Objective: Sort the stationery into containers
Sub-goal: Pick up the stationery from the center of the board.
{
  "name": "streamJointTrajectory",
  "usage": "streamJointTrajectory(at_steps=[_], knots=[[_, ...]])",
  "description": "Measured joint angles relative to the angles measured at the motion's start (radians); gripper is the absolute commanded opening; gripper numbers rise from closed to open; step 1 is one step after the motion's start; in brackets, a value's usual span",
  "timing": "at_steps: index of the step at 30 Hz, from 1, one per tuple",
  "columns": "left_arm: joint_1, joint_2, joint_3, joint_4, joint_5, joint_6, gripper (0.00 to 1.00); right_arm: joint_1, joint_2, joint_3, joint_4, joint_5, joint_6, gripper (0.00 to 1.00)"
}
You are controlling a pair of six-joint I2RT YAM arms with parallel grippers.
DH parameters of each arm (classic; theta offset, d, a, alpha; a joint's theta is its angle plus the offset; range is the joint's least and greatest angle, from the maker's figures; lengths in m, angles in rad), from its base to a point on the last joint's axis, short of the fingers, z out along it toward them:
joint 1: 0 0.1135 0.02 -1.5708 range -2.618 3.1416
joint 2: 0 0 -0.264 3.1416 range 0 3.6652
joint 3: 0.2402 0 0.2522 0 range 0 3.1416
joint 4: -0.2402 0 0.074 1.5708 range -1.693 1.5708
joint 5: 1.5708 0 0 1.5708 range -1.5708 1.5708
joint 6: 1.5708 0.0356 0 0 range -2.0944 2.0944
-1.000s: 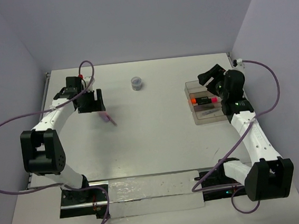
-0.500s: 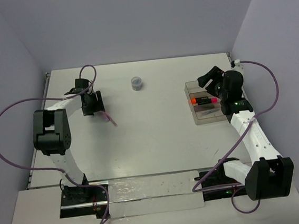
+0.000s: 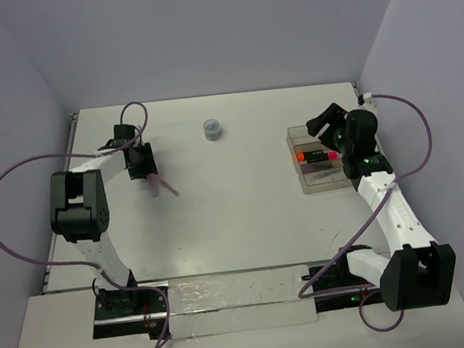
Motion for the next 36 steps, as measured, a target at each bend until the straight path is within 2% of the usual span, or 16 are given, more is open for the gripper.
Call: streamJointTrajectory(at_steps=[2, 6, 11, 17, 24, 28, 33, 36], knots=[[0.009, -0.006, -0.012, 0.006, 0.004, 0.006, 0.50, 0.000, 0.000, 0.000, 0.000, -0.003, 0.000, 0.76], [0.027, -0.020, -0.031, 0.008, 0.013, 0.021, 0.55, 0.000, 0.002, 0.000, 0.000, -0.015, 0.000, 0.76], [0.045, -0.059, -0.072, -0.005, 0.022, 0.042, 0.55, 0.000, 0.002, -0.005, 0.002, -0.021, 0.001, 0.76], [0.072, -0.108, -0.110, -0.042, 0.043, 0.079, 0.63, 0.000, 0.002, -0.018, -0.001, -0.033, 0.000, 0.76], [0.087, -0.222, -0.135, -0.055, 0.070, 0.172, 0.58, 0.000, 0.002, -0.019, -0.001, -0.046, 0.000, 0.76], [0.087, -0.225, -0.135, -0.056, 0.074, 0.218, 0.54, 0.000, 0.002, -0.019, -0.001, -0.050, 0.001, 0.76], [0.087, -0.178, -0.132, -0.070, 0.087, 0.281, 0.63, 0.000, 0.002, -0.019, -0.002, -0.062, -0.002, 0.76], [0.087, -0.158, -0.132, -0.087, 0.091, 0.315, 0.65, 0.000, 0.002, -0.019, -0.007, -0.061, -0.010, 0.76]])
